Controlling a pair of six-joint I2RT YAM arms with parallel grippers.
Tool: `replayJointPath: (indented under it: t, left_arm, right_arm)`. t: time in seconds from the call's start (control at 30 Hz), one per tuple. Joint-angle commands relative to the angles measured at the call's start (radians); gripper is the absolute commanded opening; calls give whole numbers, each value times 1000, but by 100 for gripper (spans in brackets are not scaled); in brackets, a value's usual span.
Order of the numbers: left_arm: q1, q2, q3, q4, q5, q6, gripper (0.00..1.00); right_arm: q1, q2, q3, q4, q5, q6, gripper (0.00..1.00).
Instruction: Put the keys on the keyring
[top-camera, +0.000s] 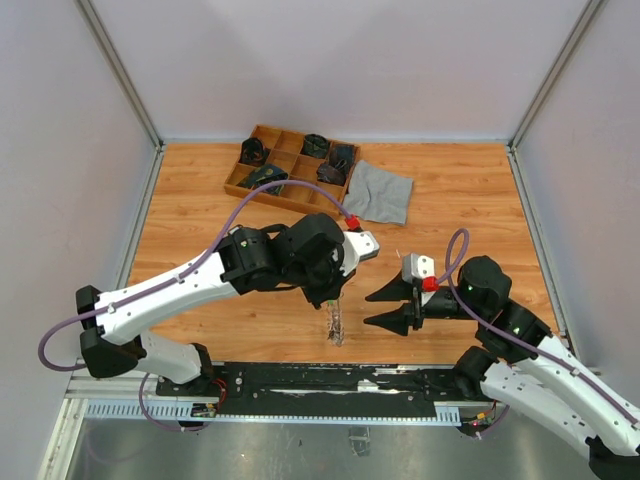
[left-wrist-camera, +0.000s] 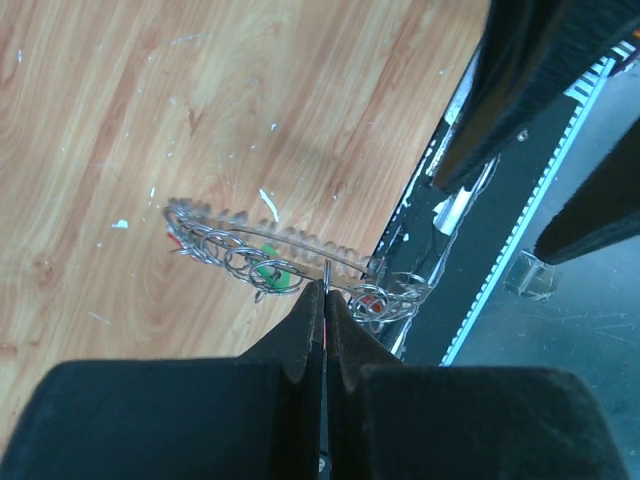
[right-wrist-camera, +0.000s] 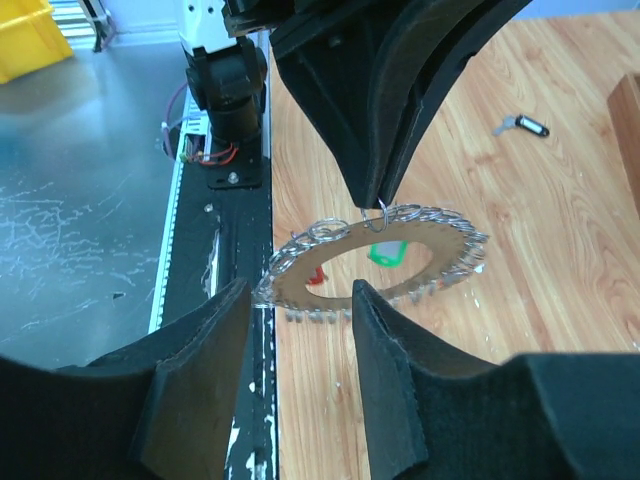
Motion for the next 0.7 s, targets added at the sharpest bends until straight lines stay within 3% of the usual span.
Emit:
replayJointPath:
  t: [0.0, 0.23, 0.43, 0.67]
  left_arm:
    - [-22, -44, 36, 48, 52, 77, 1]
    - [-29, -50, 66, 63, 104, 137, 0]
    - [-30, -45, 87, 60, 130, 174, 1]
    - [-30, -39, 94, 47, 163, 198, 1]
  right_arm:
    - [-10, -29, -48, 227, -55, 35, 47]
    - [-7, 25, -24, 232, -48, -15, 46]
    - [-4, 82, -8, 227, -68, -19, 38]
    - [0, 98, -7, 258, -83, -3, 39]
